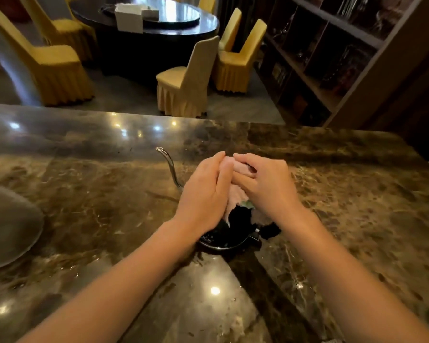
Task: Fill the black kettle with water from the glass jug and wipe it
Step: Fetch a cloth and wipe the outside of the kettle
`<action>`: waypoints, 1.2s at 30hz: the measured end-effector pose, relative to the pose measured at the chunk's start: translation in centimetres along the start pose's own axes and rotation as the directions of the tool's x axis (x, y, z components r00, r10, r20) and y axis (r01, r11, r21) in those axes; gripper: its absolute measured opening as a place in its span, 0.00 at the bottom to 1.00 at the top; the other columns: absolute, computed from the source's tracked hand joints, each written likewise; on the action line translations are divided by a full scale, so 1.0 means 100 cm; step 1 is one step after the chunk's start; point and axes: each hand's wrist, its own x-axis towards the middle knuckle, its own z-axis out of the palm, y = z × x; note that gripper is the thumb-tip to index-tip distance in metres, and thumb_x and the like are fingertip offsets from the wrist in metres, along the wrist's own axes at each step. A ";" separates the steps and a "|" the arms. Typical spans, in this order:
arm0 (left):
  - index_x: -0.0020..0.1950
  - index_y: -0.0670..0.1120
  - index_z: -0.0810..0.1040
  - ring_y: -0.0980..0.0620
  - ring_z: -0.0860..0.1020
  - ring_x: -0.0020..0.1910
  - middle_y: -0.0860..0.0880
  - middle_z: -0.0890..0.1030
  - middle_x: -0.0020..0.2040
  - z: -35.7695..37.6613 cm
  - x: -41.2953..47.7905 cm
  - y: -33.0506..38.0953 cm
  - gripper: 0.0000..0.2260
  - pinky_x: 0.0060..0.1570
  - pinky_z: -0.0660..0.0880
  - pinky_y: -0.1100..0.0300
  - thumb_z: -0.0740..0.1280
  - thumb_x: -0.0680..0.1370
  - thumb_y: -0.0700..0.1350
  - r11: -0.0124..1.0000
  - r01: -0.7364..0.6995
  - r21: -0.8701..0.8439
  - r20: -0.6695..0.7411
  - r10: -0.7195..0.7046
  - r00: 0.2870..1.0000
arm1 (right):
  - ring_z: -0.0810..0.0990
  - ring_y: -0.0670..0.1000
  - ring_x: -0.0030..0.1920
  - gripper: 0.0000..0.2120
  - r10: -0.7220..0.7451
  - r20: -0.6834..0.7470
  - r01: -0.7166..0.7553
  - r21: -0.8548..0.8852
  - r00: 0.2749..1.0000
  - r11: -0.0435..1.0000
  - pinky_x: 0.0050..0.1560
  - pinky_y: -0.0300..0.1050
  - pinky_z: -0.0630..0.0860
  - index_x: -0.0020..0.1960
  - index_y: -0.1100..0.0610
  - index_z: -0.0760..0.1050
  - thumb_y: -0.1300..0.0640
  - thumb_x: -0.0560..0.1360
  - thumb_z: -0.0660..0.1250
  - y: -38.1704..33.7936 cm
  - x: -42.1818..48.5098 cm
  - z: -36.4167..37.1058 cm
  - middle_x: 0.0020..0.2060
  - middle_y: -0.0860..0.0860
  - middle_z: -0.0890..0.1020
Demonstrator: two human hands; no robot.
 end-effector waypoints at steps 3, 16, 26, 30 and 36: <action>0.77 0.48 0.66 0.58 0.71 0.68 0.51 0.73 0.71 0.000 0.002 0.002 0.23 0.68 0.66 0.62 0.51 0.85 0.56 0.996 -0.019 0.083 0.012 0.018 1.000 | 0.82 0.46 0.58 0.12 -0.068 0.005 0.068 0.006 0.998 0.998 0.59 0.49 0.80 0.62 0.46 0.78 0.46 0.84 0.60 -0.002 -0.011 0.005 0.57 0.46 0.84; 0.64 0.46 0.81 0.55 0.80 0.62 0.49 0.82 0.62 -0.014 -0.008 -0.007 0.13 0.62 0.77 0.57 0.64 0.82 0.48 0.931 -0.301 0.207 -0.186 0.339 0.922 | 0.78 0.39 0.59 0.14 -0.161 0.023 0.151 0.238 0.987 0.959 0.59 0.30 0.74 0.64 0.51 0.80 0.52 0.79 0.69 0.003 -0.004 -0.004 0.58 0.46 0.84; 0.81 0.51 0.54 0.63 0.76 0.63 0.57 0.73 0.69 -0.035 0.003 0.006 0.40 0.62 0.75 0.63 0.69 0.74 0.55 0.962 0.202 -0.185 0.403 -0.113 0.908 | 0.80 0.44 0.48 0.18 -0.036 0.264 -0.055 0.327 0.964 0.943 0.46 0.34 0.73 0.59 0.47 0.78 0.41 0.73 0.73 0.013 0.011 -0.010 0.50 0.46 0.84; 0.70 0.52 0.76 0.58 0.81 0.56 0.55 0.83 0.58 -0.054 0.011 0.010 0.24 0.55 0.79 0.58 0.72 0.74 0.52 0.983 0.113 -0.144 0.299 -0.065 0.952 | 0.79 0.41 0.52 0.15 -0.135 0.465 -0.022 0.316 0.875 0.949 0.52 0.43 0.77 0.64 0.41 0.72 0.43 0.79 0.68 0.017 0.016 -0.024 0.55 0.41 0.81; 0.49 0.55 0.86 0.57 0.74 0.37 0.51 0.78 0.38 -0.039 0.001 0.004 0.14 0.40 0.72 0.68 0.72 0.69 0.60 0.999 0.002 0.051 -0.149 0.005 0.989 | 0.78 0.38 0.58 0.17 -0.180 0.477 -0.013 0.374 0.860 0.927 0.59 0.39 0.76 0.66 0.40 0.73 0.44 0.78 0.70 0.018 0.016 -0.023 0.61 0.37 0.79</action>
